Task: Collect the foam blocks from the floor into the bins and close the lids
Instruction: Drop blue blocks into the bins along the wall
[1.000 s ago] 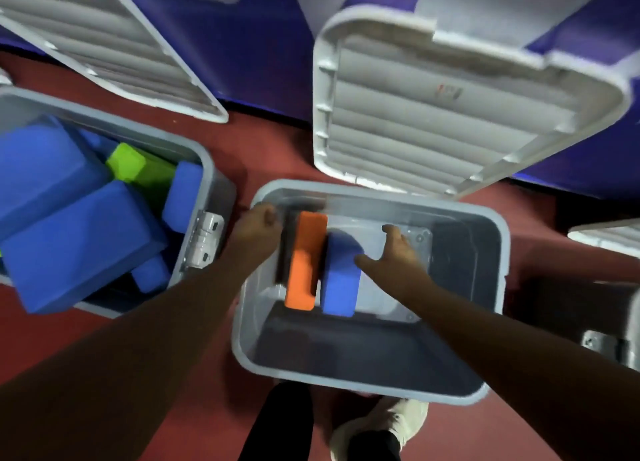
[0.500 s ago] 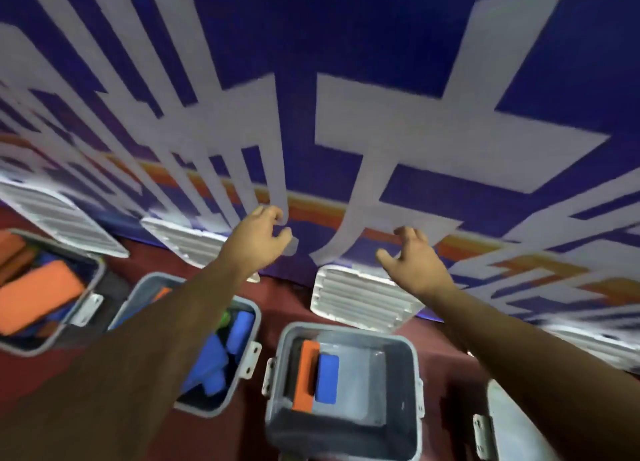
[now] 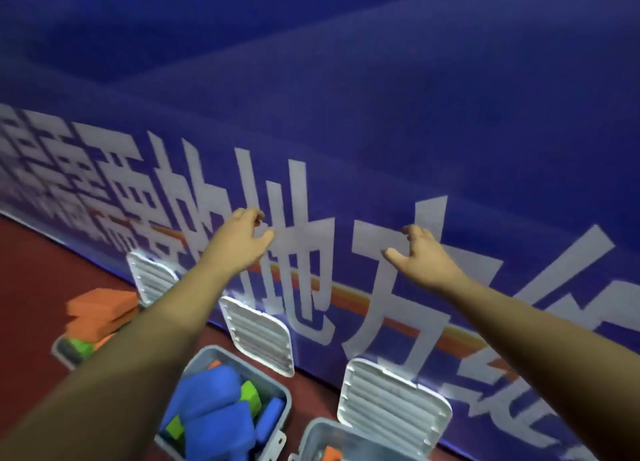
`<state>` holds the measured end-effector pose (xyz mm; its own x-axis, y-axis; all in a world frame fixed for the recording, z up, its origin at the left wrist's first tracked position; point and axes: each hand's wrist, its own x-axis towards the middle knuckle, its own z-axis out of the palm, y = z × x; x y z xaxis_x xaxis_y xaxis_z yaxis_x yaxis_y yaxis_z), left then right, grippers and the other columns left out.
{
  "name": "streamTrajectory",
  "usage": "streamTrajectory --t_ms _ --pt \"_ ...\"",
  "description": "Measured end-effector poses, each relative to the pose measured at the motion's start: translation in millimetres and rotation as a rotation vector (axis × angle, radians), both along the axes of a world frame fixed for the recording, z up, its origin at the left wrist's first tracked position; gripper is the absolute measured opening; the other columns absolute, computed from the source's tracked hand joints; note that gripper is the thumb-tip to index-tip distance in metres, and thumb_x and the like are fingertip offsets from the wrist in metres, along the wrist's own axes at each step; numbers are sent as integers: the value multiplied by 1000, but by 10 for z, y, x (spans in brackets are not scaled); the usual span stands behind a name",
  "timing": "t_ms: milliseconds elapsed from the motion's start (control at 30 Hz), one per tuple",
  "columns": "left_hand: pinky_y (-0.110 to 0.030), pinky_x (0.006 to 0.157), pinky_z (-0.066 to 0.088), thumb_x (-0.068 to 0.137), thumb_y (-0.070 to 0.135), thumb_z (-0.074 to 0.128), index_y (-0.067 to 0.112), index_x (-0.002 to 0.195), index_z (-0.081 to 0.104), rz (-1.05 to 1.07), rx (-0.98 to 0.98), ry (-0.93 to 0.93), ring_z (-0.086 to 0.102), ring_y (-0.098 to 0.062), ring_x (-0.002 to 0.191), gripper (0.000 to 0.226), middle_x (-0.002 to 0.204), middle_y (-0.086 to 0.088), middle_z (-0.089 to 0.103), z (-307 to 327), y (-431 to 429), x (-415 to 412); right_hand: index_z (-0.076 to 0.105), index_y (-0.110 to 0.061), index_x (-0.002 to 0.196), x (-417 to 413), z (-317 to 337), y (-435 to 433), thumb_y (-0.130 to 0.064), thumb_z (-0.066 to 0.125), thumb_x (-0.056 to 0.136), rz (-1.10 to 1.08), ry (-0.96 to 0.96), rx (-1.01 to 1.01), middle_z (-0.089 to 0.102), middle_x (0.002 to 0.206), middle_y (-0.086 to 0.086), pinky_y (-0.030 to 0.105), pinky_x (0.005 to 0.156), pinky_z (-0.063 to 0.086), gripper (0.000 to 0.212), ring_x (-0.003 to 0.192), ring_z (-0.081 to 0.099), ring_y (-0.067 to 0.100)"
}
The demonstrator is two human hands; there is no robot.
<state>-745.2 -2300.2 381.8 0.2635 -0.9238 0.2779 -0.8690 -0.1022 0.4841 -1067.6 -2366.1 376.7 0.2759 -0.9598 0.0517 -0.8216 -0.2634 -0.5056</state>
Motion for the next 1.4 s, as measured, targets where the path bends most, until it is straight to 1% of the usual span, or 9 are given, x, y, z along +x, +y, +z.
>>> streamTrajectory --t_ms 267,367,600,700,767,833,933,1167,1400 --pt "-34 89 45 89 32 63 10 112 60 371 -38 79 59 -26 100 32 110 -8 60 6 1920 117 39 -10 144 423 -90 773 -55 57 89 310 -11 16 43 144 15 47 101 46 73 123 51 33" --pt "-40 90 47 87 32 63 9 110 60 536 -28 12 58 -31 99 33 105 -12 60 -40 2859 202 40 -8 142 810 -105 1178 -50 59 90 466 -39 26 44 141 17 45 101 45 70 121 52 34" --pt "-37 97 45 92 35 62 8 119 59 993 15 37 58 -27 106 38 114 -10 59 -126 5019 472 43 -2 137 2101 -141 2339 -41 65 90 784 -77 59 46 138 23 42 103 40 66 127 47 37" --pt "-37 94 46 91 33 63 8 116 59 1128 21 49 58 -28 102 36 110 -11 59 -208 5805 553 49 -9 131 2697 -190 2906 -54 64 83 914 -76 82 52 132 17 44 101 44 68 121 53 32" --pt "-37 92 46 91 33 63 8 114 60 1224 21 55 58 -29 101 34 107 -11 59 -290 6294 619 54 -16 116 3167 -294 3279 -70 59 80 1015 -81 69 57 119 12 47 97 48 65 108 58 31" --pt "-37 93 45 91 32 64 8 114 60 1305 27 76 58 -28 101 34 108 -11 59 -383 6711 707 54 -12 117 3566 -335 3688 -65 61 83 1096 -71 41 56 117 14 45 98 46 63 109 57 32" --pt "-37 95 46 90 29 66 6 115 60 1397 19 111 59 -30 100 34 109 -14 58 -498 7268 947 45 -3 137 4100 -313 4293 -46 66 88 1174 -58 58 51 131 22 39 105 39 68 123 51 35" --pt "-38 97 47 90 31 66 7 116 59 1490 -2 112 62 -33 99 36 113 -16 54 -458 8175 2035 46 -8 137 5463 -243 5245 -50 64 87 1287 -79 79 50 133 18 45 108 39 67 126 50 36" --pt "-42 94 49 90 35 65 10 116 58 1514 -54 88 61 -33 99 36 114 -14 53 -249 8551 3237 46 -12 137 6667 -174 5598 -53 62 86 1294 -33 75 49 133 14 44 108 39 67 126 50 32"
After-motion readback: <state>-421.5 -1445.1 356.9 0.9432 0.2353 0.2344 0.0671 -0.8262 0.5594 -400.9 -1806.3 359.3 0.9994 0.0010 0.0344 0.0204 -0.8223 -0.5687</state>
